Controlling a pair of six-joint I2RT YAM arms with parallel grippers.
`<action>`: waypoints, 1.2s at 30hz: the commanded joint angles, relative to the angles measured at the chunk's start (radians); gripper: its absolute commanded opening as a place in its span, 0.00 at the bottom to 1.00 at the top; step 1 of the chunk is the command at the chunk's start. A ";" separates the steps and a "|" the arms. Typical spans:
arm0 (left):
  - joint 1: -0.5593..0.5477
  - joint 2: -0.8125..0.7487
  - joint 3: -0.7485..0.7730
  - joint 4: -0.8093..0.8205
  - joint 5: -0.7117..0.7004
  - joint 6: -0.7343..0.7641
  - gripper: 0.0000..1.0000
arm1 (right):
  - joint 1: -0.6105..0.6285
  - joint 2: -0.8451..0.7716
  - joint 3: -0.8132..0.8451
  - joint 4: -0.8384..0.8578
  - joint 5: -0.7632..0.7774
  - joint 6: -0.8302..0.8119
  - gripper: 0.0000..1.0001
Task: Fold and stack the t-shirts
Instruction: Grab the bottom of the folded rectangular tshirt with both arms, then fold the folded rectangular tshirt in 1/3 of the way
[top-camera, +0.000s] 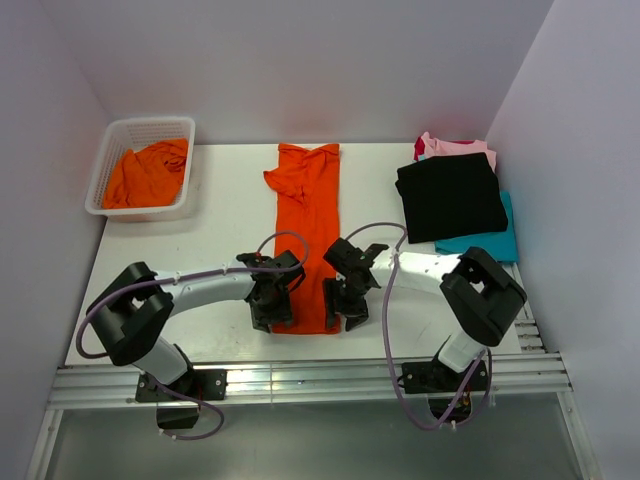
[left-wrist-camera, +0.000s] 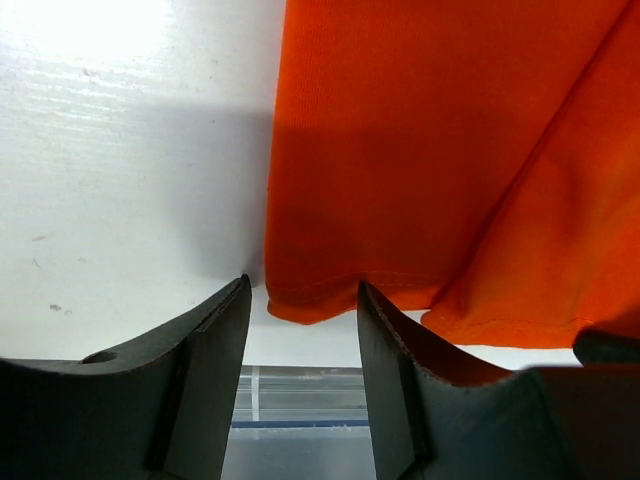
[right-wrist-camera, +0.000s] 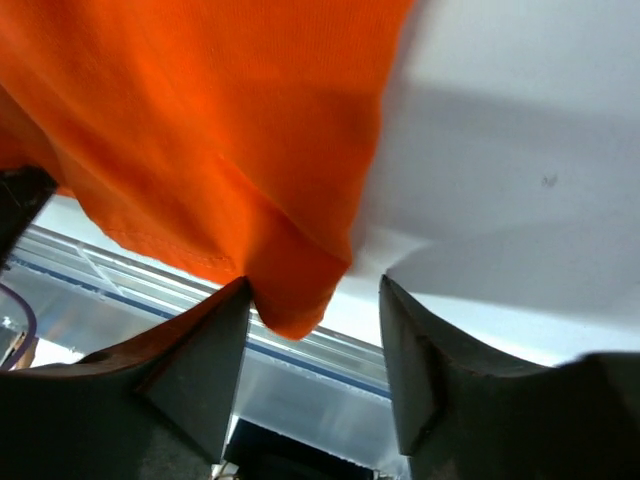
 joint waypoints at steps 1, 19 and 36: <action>0.008 0.003 -0.002 0.026 0.004 0.026 0.52 | 0.015 -0.051 -0.023 -0.014 0.024 0.018 0.60; 0.018 0.005 0.056 -0.014 -0.046 0.049 0.00 | 0.029 0.018 0.026 -0.032 0.036 -0.045 0.04; 0.041 -0.087 0.428 -0.387 -0.151 0.093 0.00 | -0.021 -0.108 0.367 -0.410 0.159 -0.150 0.00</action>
